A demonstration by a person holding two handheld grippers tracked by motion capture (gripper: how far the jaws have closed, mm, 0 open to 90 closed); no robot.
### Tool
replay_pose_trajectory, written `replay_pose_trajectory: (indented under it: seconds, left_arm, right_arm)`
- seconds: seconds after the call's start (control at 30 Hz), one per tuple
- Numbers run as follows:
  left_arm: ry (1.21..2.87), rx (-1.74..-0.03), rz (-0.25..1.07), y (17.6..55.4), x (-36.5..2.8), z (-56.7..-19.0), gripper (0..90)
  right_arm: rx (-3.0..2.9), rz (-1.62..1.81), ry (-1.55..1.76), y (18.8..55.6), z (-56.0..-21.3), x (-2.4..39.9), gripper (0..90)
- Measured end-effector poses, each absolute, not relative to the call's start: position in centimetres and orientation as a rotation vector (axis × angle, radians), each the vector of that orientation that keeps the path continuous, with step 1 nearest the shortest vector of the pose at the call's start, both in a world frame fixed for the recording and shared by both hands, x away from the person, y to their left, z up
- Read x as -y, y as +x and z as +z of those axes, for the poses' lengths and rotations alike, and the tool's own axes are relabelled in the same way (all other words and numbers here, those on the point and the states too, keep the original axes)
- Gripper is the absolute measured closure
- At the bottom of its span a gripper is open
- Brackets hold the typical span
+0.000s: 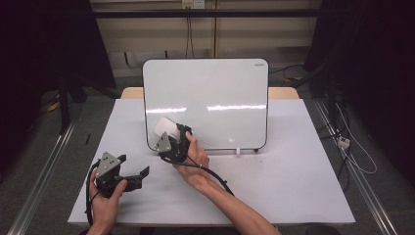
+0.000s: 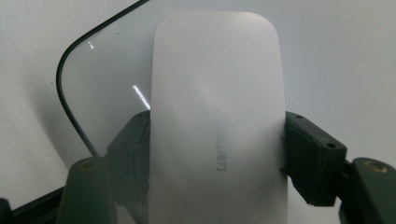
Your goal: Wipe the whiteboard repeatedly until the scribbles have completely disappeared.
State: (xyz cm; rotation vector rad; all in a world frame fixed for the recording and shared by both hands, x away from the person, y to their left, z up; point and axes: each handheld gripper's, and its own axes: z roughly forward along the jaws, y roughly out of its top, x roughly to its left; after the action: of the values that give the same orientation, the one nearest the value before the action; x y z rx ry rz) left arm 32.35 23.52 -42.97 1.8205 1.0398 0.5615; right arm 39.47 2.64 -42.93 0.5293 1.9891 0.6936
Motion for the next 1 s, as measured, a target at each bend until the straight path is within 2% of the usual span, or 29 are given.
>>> replay_pose_trajectory:
  seconds: [0.1, 0.83, 1.0]
  left_arm:
    - [1.823, -1.040, 0.559, 32.3, -23.6, -43.0, 5.8]
    - [1.829, -1.047, 0.565, 32.4, -23.4, -43.1, 5.9]
    - [1.840, -1.050, 0.568, 32.5, -23.3, -43.1, 5.9]
  right_arm:
    - [-1.981, 0.700, 0.542, 39.5, -42.9, -2.0, 31.9]
    - [-1.899, 0.646, 0.771, 37.9, -43.3, 11.2, 31.8]
    - [-1.882, 0.667, 0.820, 37.9, -43.2, 12.4, 31.8]
